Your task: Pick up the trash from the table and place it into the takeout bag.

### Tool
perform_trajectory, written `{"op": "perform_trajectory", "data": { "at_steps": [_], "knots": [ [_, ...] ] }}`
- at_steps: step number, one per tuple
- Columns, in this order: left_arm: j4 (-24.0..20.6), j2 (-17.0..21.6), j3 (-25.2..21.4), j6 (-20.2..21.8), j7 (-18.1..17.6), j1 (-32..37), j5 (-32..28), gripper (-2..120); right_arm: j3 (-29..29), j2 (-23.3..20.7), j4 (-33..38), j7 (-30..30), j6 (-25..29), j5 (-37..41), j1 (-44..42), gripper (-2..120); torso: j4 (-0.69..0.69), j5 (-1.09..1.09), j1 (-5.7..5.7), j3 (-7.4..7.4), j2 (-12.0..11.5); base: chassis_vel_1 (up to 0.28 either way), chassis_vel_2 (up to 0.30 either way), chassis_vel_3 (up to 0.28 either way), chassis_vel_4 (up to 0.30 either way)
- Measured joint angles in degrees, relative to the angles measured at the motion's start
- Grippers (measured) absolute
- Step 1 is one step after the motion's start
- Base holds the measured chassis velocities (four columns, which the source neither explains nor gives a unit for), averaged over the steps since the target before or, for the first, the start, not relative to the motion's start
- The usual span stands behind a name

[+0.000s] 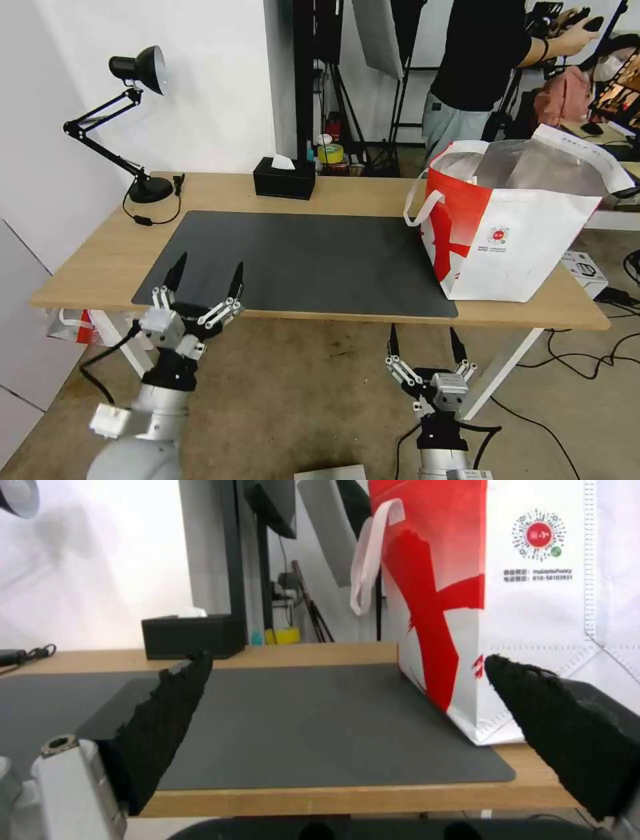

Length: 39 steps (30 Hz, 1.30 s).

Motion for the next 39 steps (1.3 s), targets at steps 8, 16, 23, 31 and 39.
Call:
{"op": "perform_trajectory", "data": {
  "at_steps": [8,16,23,31,39],
  "knots": [
    [2.04,-5.7,0.97,-2.75,-0.79,2.14,5.41,100,0.0,0.0,0.0,0.0,0.0,0.0,0.0,100,0.0,0.0,0.0,0.0,0.0,0.0,0.0,0.0,0.0],
    [3.87,-8.29,1.57,-4.26,-1.27,3.25,6.44,100,0.0,0.0,0.0,0.0,0.0,0.0,0.0,100,0.0,0.0,0.0,0.0,0.0,0.0,0.0,0.0,0.0],
    [5.99,-9.07,2.79,-5.41,-0.84,3.84,8.4,100,0.0,0.0,0.0,0.0,0.0,0.0,0.0,100,0.0,0.0,0.0,0.0,0.0,0.0,0.0,0.0,0.0],
    [7.05,-8.38,3.0,-4.85,-0.97,4.07,8.39,100,0.0,0.0,0.0,0.0,0.0,0.0,0.0,100,0.0,-0.01,0.0,0.0,0.0,0.0,0.0,0.0,0.0],
    [7.59,-9.04,3.02,-4.87,0.03,4.31,8.65,100,0.0,0.0,0.0,0.0,0.0,0.0,0.0,100,0.0,-0.01,0.0,0.0,0.0,0.0,0.0,0.0,0.0]
  ]
}}
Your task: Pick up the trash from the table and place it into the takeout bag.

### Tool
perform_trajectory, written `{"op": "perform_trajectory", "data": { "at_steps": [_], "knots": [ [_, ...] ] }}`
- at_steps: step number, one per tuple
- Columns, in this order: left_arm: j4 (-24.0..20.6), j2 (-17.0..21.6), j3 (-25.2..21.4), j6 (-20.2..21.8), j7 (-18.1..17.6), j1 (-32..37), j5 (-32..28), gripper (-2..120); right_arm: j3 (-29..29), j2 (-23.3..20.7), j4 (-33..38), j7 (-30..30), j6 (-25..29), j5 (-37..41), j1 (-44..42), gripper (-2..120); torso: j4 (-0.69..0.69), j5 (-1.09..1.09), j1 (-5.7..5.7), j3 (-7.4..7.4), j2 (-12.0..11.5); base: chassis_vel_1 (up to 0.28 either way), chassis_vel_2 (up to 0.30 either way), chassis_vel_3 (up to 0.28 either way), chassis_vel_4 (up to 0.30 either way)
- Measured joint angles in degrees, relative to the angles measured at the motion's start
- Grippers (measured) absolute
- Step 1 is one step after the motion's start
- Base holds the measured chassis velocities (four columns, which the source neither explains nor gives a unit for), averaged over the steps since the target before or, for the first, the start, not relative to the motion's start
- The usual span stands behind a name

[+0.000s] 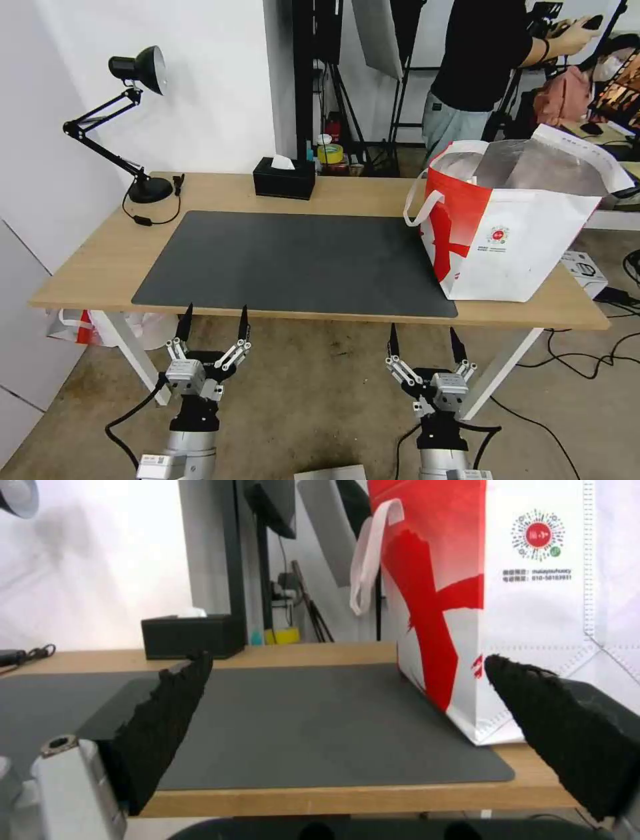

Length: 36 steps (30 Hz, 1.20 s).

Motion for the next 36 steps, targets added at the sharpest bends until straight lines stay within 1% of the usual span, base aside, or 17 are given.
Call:
{"op": "perform_trajectory", "data": {
  "at_steps": [9,19,25,36],
  "knots": [
    [0.27,1.7,-0.27,0.21,-0.31,-0.1,0.19,100,0.0,0.0,0.0,0.0,0.0,0.0,0.0,100,0.0,0.0,0.0,0.0,0.0,0.0,0.0,0.0,0.0],
    [0.31,1.57,-1.06,0.37,-0.56,0.24,0.08,100,0.0,0.0,0.0,0.0,0.0,0.0,0.0,100,0.0,0.0,0.0,0.0,0.0,0.0,0.0,0.0,0.0],
    [1.08,1.58,-1.12,0.18,-0.49,0.18,0.11,100,0.0,0.0,0.0,0.0,0.0,0.0,0.0,100,0.0,0.0,0.0,0.0,0.0,0.0,0.0,0.0,0.0],
    [1.23,1.57,-1.12,0.33,-0.65,0.06,0.18,100,0.0,0.0,0.0,0.0,0.0,0.0,0.0,100,0.0,0.0,0.0,0.0,0.0,0.0,0.0,0.0,0.0]
  ]
}}
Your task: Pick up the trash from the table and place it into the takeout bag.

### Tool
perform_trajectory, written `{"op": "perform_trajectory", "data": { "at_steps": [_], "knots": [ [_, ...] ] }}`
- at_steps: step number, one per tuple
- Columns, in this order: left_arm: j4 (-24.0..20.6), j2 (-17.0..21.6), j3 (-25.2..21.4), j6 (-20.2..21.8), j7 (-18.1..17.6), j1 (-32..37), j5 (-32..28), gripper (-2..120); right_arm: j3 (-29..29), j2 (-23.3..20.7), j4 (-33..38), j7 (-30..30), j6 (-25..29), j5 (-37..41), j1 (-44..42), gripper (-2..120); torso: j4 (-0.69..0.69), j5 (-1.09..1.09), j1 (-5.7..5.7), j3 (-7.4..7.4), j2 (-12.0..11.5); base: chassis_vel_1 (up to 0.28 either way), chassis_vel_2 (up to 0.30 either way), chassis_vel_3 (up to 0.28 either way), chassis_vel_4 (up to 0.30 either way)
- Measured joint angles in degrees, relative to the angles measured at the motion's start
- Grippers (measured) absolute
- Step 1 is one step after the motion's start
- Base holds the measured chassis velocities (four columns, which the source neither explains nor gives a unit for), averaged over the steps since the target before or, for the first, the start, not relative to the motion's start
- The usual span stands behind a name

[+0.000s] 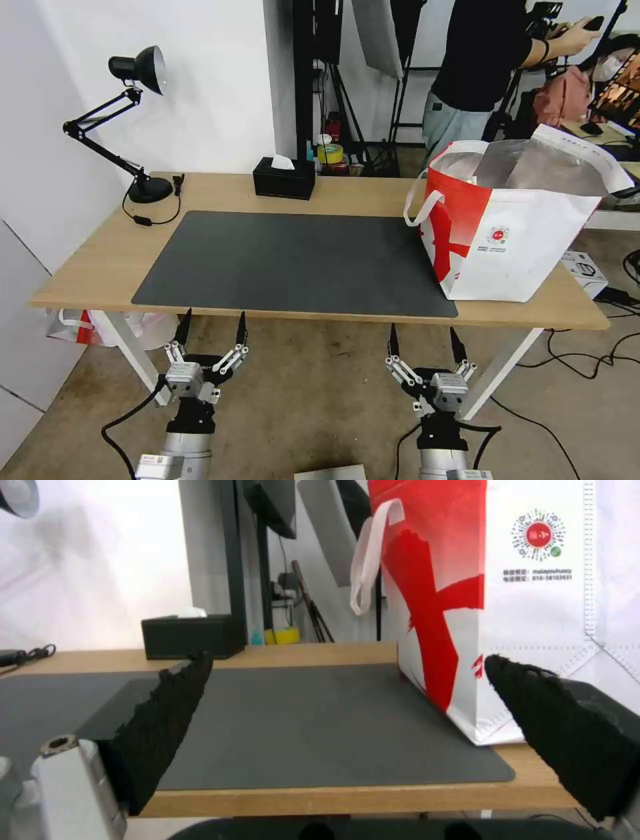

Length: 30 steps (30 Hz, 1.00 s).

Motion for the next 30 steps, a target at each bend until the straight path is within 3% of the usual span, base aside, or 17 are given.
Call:
{"op": "perform_trajectory", "data": {
  "at_steps": [30],
  "knots": [
    [-0.01,0.02,0.02,0.05,-0.05,0.02,0.01,100,0.0,0.0,0.0,0.0,0.0,0.0,0.0,100,0.0,0.0,0.0,0.0,0.0,0.0,0.0,0.0,0.0]
  ]
}}
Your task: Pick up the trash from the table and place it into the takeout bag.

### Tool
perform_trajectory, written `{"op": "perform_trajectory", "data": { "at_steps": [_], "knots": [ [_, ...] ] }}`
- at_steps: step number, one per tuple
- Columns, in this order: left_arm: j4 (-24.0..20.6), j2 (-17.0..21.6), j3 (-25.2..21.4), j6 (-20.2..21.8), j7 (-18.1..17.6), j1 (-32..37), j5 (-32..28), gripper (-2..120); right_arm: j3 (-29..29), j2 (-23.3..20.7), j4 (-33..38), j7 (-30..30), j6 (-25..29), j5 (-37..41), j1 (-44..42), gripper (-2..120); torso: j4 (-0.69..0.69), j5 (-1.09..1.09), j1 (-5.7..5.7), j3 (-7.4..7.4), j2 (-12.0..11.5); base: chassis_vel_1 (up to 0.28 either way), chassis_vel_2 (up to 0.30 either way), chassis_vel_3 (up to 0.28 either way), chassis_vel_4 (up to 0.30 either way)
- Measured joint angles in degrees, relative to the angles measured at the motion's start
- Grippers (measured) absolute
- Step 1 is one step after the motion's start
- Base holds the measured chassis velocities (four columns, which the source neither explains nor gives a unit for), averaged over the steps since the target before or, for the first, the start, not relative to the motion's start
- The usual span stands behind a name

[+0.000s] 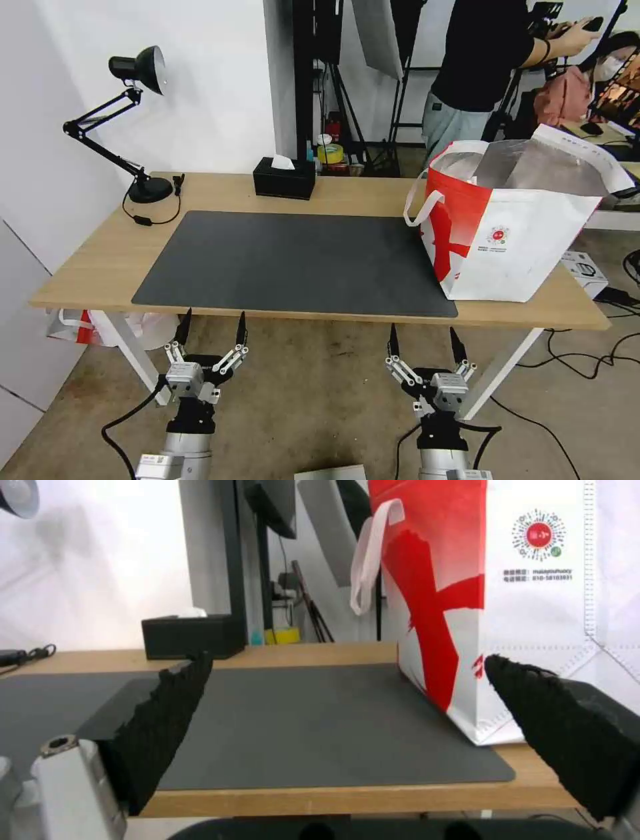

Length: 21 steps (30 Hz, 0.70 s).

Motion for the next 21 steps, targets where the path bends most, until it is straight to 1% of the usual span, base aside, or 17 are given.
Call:
{"op": "perform_trajectory", "data": {
  "at_steps": [21],
  "knots": [
    [-0.02,0.0,0.0,0.0,0.0,0.0,0.0,100,0.0,0.0,0.0,0.0,0.0,0.0,0.0,100,0.0,0.0,0.0,0.0,0.0,0.0,0.0,0.0,0.0]
  ]
}}
